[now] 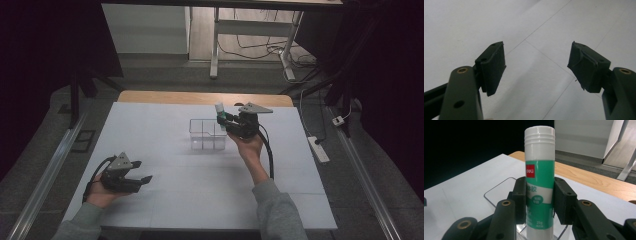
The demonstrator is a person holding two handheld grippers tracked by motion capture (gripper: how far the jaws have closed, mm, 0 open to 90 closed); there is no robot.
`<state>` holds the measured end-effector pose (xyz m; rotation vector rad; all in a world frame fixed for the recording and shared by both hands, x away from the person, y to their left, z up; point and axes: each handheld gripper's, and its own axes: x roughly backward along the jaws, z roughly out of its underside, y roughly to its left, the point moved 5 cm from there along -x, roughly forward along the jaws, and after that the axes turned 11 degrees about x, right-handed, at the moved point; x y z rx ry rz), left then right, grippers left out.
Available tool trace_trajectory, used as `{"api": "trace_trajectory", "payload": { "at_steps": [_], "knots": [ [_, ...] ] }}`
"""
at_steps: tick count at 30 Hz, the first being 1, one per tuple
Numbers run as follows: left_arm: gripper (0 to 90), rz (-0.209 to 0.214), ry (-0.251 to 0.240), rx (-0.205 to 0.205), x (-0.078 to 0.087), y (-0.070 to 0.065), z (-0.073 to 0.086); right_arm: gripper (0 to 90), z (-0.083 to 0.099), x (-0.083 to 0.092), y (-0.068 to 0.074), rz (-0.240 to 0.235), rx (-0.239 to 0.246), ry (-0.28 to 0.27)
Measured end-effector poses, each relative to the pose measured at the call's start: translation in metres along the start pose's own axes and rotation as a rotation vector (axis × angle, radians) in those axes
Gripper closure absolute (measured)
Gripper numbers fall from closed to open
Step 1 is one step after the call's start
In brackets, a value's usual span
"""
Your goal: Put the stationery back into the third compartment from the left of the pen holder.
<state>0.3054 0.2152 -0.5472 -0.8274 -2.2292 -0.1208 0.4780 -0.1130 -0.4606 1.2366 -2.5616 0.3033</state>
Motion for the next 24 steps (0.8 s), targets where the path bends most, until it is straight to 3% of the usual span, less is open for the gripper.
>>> {"api": "trace_trajectory", "payload": {
  "at_steps": [14, 15, 16, 17, 18, 24],
  "knots": [
    [29.3, -0.001, 0.009, -0.006, -0.001, 0.000, 0.001, 64.8, 0.012, -0.018, -0.004, -0.008, -0.039, -0.004],
    [29.3, -0.002, 0.009, -0.006, -0.001, 0.000, 0.001, 63.5, 0.012, -0.019, -0.004, -0.008, -0.039, -0.001],
    [29.3, -0.002, 0.008, -0.006, -0.001, 0.000, 0.001, 55.8, 0.013, -0.019, -0.004, -0.001, -0.038, 0.001],
    [29.3, -0.001, 0.007, -0.005, 0.000, 0.000, 0.001, 38.3, 0.013, -0.019, -0.004, 0.012, -0.066, 0.007],
    [29.3, -0.001, 0.007, -0.006, 0.000, 0.000, 0.001, 34.7, 0.013, -0.017, -0.005, 0.017, -0.073, 0.009],
    [29.3, -0.001, 0.006, -0.010, 0.000, -0.001, 0.001, 32.4, 0.011, -0.001, -0.006, 0.038, -0.052, 0.019]
  ]
}}
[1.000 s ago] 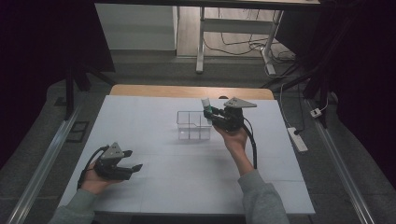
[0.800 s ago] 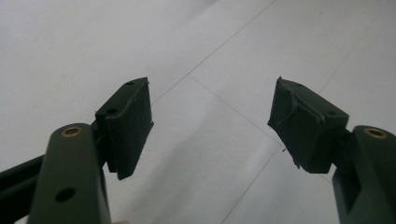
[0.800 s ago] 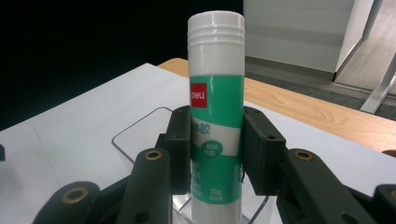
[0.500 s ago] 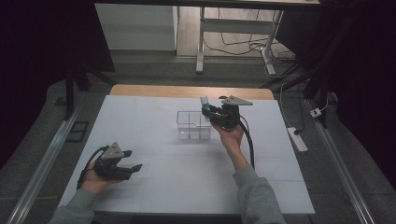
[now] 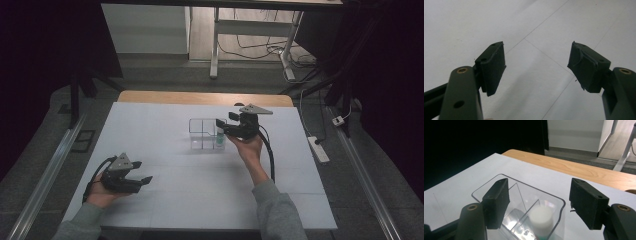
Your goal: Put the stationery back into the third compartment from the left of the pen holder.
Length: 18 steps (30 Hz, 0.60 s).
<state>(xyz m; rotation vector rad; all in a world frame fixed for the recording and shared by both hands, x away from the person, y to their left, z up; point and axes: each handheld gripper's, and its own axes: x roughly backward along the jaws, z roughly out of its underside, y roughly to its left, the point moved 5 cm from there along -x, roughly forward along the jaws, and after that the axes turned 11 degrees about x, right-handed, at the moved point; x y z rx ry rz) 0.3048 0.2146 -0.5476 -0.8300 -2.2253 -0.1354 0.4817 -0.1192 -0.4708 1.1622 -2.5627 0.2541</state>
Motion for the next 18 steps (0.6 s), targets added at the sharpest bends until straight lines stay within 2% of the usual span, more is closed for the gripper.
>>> {"api": "trace_trajectory", "payload": {
  "at_steps": [7, 12, 15, 18],
  "knots": [
    [29.3, 0.000, 0.003, 0.004, 0.000, 0.000, 0.000, 33.0, 0.007, 0.019, 0.002, -0.028, 0.037, 0.040],
    [29.2, -0.003, 0.007, 0.004, -0.001, -0.001, 0.000, 33.6, 0.015, 0.040, 0.002, -0.042, 0.051, 0.065],
    [29.1, -0.004, 0.009, 0.003, -0.002, -0.001, 0.000, 33.2, 0.025, 0.054, 0.003, -0.046, 0.054, 0.088],
    [29.1, -0.004, 0.009, 0.006, -0.002, -0.001, 0.000, 32.9, 0.042, 0.074, 0.007, -0.051, 0.059, 0.122]
  ]
}}
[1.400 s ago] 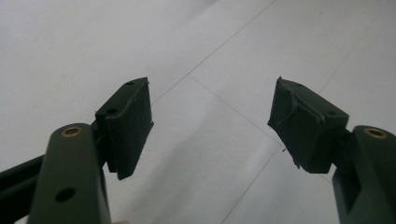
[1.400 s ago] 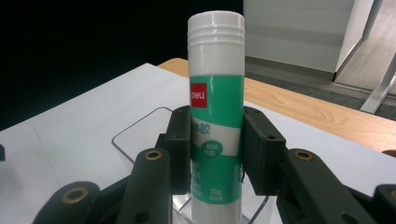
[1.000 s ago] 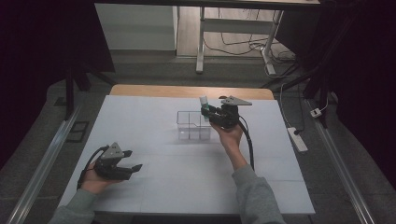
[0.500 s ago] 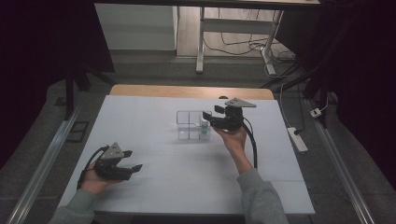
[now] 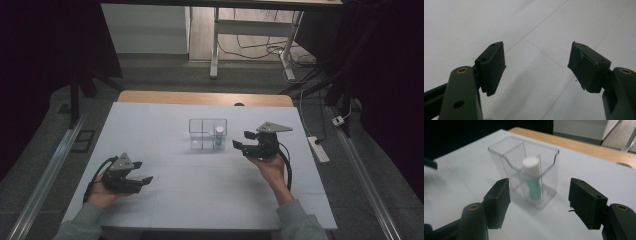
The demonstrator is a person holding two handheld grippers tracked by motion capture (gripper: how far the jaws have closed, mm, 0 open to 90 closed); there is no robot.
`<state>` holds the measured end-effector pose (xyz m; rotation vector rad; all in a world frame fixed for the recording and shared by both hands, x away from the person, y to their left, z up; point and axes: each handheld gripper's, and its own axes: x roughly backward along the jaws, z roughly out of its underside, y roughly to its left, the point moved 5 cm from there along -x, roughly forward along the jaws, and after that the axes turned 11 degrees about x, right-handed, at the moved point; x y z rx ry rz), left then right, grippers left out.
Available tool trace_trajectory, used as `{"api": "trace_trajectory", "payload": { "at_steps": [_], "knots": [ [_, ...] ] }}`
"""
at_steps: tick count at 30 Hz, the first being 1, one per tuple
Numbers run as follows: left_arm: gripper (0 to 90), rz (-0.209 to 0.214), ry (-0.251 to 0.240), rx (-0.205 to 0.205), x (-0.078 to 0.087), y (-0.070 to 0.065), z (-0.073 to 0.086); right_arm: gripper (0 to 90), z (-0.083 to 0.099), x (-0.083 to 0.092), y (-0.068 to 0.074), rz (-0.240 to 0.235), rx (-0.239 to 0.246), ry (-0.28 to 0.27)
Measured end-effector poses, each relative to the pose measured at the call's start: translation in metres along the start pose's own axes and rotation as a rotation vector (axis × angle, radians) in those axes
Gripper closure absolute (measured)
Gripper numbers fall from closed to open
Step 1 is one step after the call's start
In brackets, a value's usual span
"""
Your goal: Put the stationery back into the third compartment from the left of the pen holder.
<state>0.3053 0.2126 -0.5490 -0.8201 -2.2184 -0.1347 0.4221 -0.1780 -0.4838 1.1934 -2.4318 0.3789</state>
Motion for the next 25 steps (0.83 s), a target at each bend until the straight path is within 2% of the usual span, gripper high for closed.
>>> {"api": "trace_trajectory", "payload": {
  "at_steps": [1, 14, 20, 25],
  "knots": [
    [29.1, 0.000, 0.000, 0.000, 0.000, 0.000, 0.000, 32.9, 0.000, 0.000, 0.000, 0.000, 0.000, 0.000],
    [29.0, 0.000, 0.002, 0.005, -0.002, 0.000, -0.001, 32.2, 0.053, 0.052, 0.017, -0.029, 0.002, 0.079],
    [29.0, 0.001, 0.007, 0.001, -0.003, 0.000, -0.001, 31.2, 0.070, 0.064, 0.016, -0.020, 0.007, 0.096],
    [29.0, 0.002, 0.007, 0.000, -0.004, 0.000, -0.001, 30.7, 0.075, 0.071, 0.015, -0.021, -0.002, 0.086]
  ]
}}
